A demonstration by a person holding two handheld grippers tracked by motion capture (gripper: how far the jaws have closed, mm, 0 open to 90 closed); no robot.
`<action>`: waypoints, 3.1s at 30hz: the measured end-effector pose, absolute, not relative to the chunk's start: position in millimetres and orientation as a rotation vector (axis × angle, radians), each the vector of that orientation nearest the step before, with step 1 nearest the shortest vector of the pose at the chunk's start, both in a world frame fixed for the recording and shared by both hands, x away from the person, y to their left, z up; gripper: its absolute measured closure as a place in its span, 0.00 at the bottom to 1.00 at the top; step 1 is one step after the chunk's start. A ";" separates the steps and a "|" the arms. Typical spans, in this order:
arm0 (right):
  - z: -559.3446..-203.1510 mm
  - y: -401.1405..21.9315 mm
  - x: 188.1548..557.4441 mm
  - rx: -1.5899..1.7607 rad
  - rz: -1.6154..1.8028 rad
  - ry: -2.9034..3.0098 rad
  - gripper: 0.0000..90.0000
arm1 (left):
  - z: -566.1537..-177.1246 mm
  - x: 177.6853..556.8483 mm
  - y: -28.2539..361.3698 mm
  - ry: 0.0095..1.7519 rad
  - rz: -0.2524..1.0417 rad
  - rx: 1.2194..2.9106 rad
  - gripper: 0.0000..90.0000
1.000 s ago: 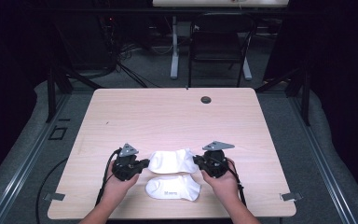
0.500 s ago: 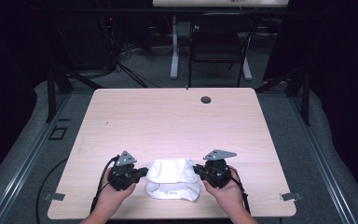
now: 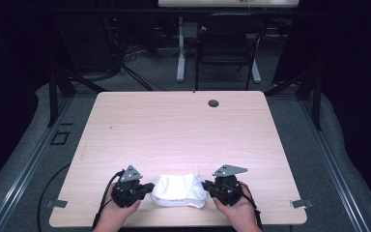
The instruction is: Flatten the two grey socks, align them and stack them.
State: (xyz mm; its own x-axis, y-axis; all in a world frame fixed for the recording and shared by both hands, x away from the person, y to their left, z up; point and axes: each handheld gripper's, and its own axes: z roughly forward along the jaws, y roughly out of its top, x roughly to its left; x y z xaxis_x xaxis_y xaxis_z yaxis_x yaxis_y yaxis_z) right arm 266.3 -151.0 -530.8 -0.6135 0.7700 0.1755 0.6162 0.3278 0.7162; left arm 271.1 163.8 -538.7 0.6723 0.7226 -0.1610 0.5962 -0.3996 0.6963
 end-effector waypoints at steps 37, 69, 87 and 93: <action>-544.2 -155.0 257.9 1.289 1.133 2.412 0.96 | -558.4 267.4 159.7 1.029 0.186 2.167 0.99; -542.8 -158.5 257.9 1.307 1.185 2.361 0.87 | -555.2 267.5 164.5 1.039 0.218 2.114 0.84; -547.0 -126.4 261.7 1.193 1.151 2.439 0.93 | -557.2 267.0 140.0 0.974 0.218 2.136 0.74; -555.0 -128.0 263.3 1.202 1.121 2.436 0.93 | -566.2 269.4 142.6 0.996 0.204 2.149 0.73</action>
State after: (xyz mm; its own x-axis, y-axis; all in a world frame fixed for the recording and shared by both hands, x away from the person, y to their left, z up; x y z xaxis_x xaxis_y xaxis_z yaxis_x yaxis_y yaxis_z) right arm 263.3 -128.0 -555.0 -0.6483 0.7480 0.1419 0.5945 0.3809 0.7081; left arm 269.4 142.6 -566.2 0.6850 0.7115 -0.1567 0.5929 -0.4195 0.6874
